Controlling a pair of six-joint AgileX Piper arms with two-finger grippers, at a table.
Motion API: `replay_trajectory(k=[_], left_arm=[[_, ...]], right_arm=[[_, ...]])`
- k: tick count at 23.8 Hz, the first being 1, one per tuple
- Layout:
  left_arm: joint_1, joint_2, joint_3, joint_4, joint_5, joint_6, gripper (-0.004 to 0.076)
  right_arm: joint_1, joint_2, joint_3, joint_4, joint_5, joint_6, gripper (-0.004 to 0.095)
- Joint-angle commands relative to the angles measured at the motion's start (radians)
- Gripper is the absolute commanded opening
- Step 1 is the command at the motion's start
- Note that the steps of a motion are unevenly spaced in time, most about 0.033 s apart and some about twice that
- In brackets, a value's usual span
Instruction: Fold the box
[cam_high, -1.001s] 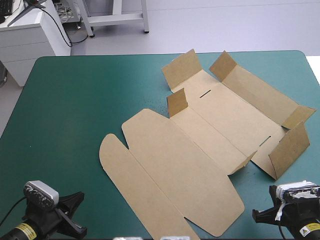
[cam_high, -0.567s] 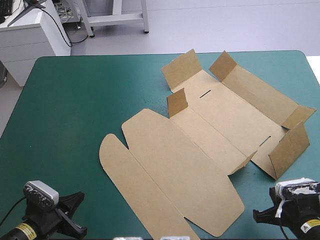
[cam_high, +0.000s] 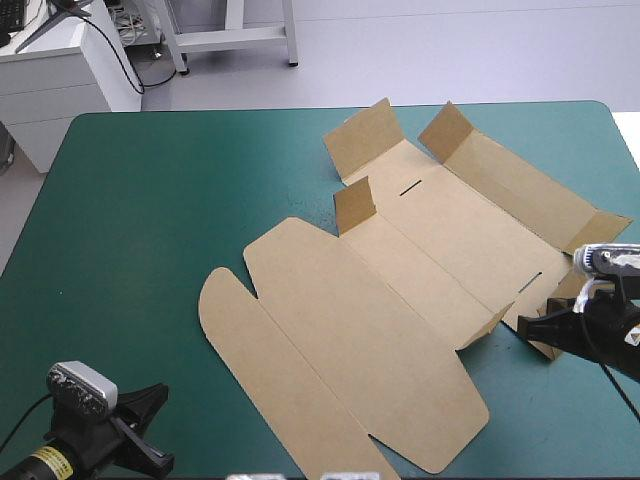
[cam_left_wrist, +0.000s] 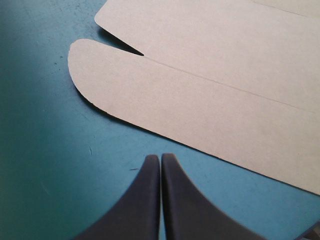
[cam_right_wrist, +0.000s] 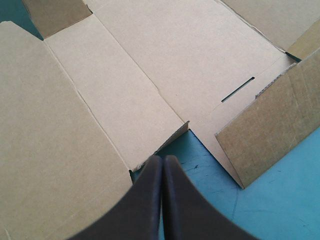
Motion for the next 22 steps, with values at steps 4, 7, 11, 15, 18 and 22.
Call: replay_trajectory(k=[4, 7, 11, 15, 18, 22], left_arm=[[-0.004, 0.013, -0.034, -0.026, -0.059, -0.006, -0.0008], [-0.004, 0.013, -0.034, -0.026, -0.059, -0.006, -0.0008], [-0.004, 0.013, -0.034, -0.026, -0.059, -0.006, -0.0008], [-0.004, 0.013, -0.034, -0.026, -0.059, -0.006, -0.0008], [-0.004, 0.013, -0.034, -0.026, -0.059, -0.006, -0.0008], [-0.004, 0.013, -0.034, -0.026, -0.059, -0.006, -0.0008]], right_arm=[[0.001, 0.050, -0.049, 0.016, -0.037, 0.024, 0.0245], [0.001, 0.050, -0.048, 0.016, -0.070, 0.024, 0.0473], [0.001, 0.050, -0.048, 0.014, -0.079, 0.020, 0.0544], [0.001, 0.050, -0.048, 0.032, -0.080, 0.041, 0.0544], [0.001, 0.056, -0.048, 0.052, -0.057, 0.173, 0.0544], [0.001, 0.113, -0.048, -0.010, 0.031, 0.349, 0.0544]])
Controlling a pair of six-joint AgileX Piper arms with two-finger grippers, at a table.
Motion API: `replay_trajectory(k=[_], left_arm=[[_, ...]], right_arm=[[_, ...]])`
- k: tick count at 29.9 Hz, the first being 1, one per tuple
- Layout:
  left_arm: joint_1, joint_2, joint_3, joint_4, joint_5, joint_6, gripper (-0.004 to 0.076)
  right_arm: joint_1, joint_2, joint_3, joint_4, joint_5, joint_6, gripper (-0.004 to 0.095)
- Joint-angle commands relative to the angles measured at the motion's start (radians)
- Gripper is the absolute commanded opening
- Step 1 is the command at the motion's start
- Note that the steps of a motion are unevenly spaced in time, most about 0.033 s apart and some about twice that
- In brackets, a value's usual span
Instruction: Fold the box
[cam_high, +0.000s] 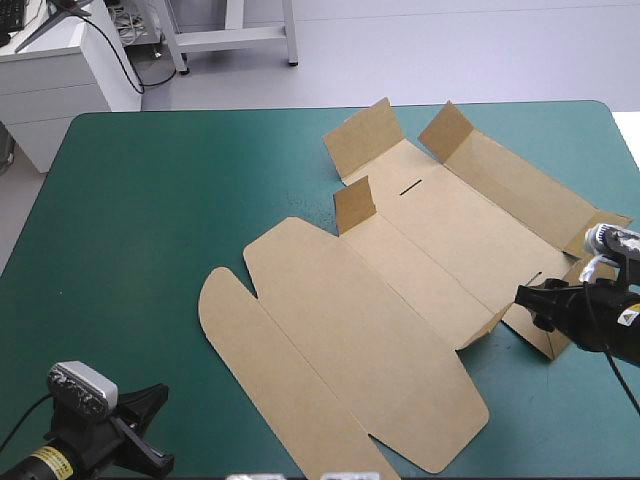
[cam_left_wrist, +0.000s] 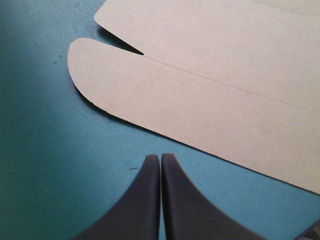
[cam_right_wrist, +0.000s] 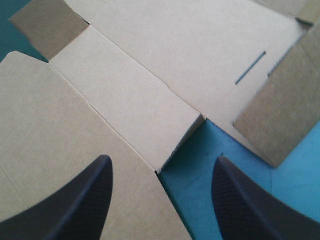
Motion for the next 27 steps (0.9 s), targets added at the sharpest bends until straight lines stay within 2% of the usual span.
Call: replay_trajectory(k=[1, 3, 10, 18, 24, 27], left_arm=[[-0.004, 0.013, -0.034, -0.026, -0.061, -0.006, -0.0008], [-0.004, 0.013, -0.034, -0.026, -0.061, -0.006, -0.0008], [-0.004, 0.013, -0.034, -0.026, -0.061, -0.006, -0.0008], [-0.004, 0.013, -0.034, -0.026, -0.061, -0.004, -0.0008], [-0.004, 0.013, -0.034, -0.026, -0.061, -0.004, -0.0008], [-0.004, 0.013, -0.034, -0.026, -0.061, -0.001, -0.0008]], right_arm=[[0.001, 0.060, -0.028, -0.037, 0.029, 0.108, 0.0545], [0.001, 0.109, -0.028, -0.034, 0.054, 0.128, 0.0544], [0.001, 0.276, -0.028, 0.104, 0.039, 0.108, 0.0540], [0.001, 0.383, -0.020, 0.106, 0.055, 0.153, 0.0540], [0.001, 0.430, 0.057, 0.113, 0.008, 0.195, 0.0540], [0.001, 0.438, 0.120, 0.132, -0.074, 0.195, 0.0540]])
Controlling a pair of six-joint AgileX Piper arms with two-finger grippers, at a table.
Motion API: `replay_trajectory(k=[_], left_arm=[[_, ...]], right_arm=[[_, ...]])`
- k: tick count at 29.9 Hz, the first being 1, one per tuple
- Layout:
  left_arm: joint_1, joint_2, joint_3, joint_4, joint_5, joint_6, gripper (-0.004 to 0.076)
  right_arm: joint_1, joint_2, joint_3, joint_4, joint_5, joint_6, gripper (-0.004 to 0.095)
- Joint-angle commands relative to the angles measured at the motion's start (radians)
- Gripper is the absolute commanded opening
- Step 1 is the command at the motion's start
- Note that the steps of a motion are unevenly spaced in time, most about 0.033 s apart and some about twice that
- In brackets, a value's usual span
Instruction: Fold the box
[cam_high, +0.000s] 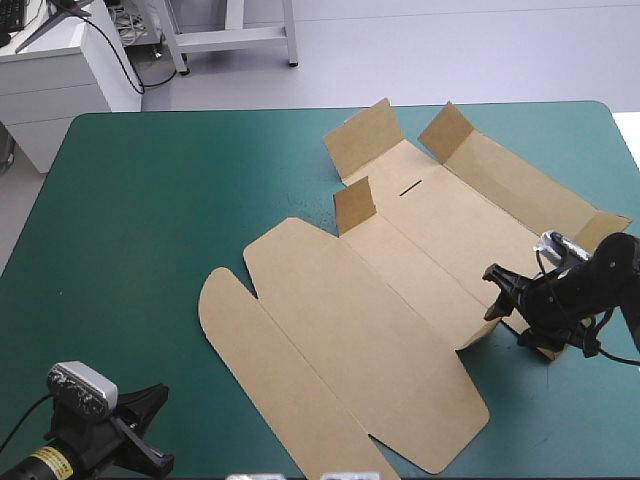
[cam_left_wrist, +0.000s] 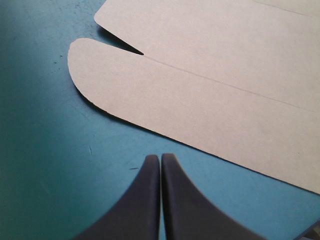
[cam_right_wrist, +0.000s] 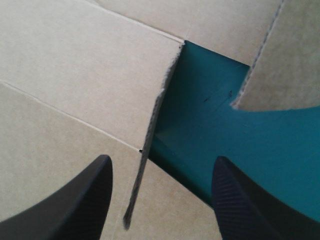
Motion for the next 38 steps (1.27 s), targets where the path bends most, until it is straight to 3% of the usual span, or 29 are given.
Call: replay_trajectory(k=[1, 8, 20, 26, 38], left_arm=[[-0.004, 0.013, -0.034, -0.026, -0.061, -0.001, -0.0008], [-0.004, 0.013, -0.034, -0.026, -0.061, -0.001, -0.0008], [-0.004, 0.013, -0.034, -0.026, -0.061, -0.001, -0.0008], [-0.004, 0.013, -0.034, -0.026, -0.061, -0.001, -0.0008], [-0.004, 0.013, -0.034, -0.026, -0.061, -0.001, -0.0008]], right_arm=[[0.000, -0.012, 0.038, 0.040, -0.113, 0.001, 0.0540], [0.000, -0.012, 0.046, 0.083, -0.212, 0.014, 0.0540], [0.000, -0.012, 0.047, 0.086, -0.175, 0.044, 0.0525], [0.000, -0.012, 0.047, 0.071, -0.175, 0.082, 0.0409], [0.000, 0.008, 0.070, 0.057, -0.209, 0.094, 0.0410]])
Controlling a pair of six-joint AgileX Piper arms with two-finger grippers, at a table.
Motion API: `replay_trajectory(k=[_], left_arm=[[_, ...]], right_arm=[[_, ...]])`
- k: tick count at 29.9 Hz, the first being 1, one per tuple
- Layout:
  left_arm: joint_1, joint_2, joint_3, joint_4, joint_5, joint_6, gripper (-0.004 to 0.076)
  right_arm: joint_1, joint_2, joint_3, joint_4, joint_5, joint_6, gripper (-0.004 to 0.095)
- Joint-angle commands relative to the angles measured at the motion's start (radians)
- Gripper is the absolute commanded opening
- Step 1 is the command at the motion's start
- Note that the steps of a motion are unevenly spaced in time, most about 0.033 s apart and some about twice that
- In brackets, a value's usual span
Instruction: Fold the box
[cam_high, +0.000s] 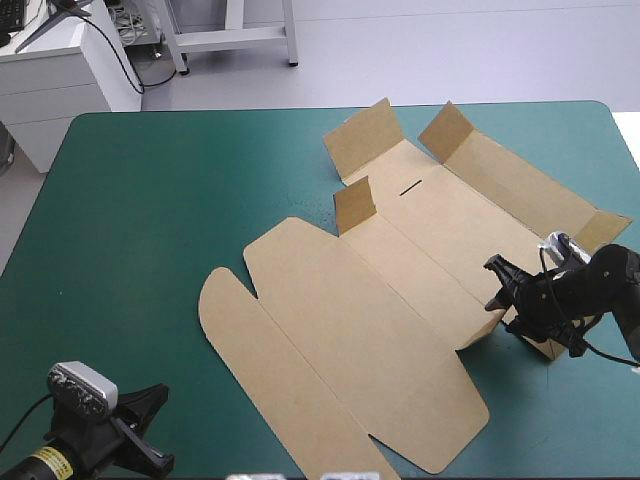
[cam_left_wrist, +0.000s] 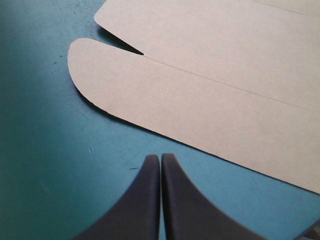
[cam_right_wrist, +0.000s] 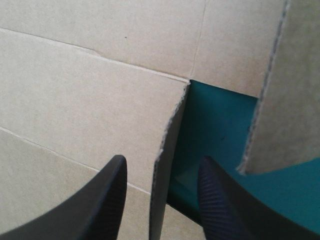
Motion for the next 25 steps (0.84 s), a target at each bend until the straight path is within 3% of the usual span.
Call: replay_trajectory(k=[1, 14, 21, 25], left_arm=[[-0.004, 0.013, -0.034, -0.026, -0.061, -0.002, -0.0008], [-0.004, 0.013, -0.034, -0.026, -0.061, -0.002, -0.0008], [-0.004, 0.013, -0.034, -0.026, -0.061, -0.002, -0.0008], [-0.004, 0.013, -0.034, -0.026, -0.061, -0.002, -0.0008]], right_arm=[[0.000, 0.005, 0.006, 0.012, -0.021, 0.001, 0.0410], [0.000, 0.027, 0.067, 0.044, -0.088, -0.029, 0.0346], [0.000, 0.027, 0.067, 0.088, -0.109, -0.037, 0.0051], [0.000, 0.027, 0.067, 0.093, -0.109, -0.073, -0.0018]])
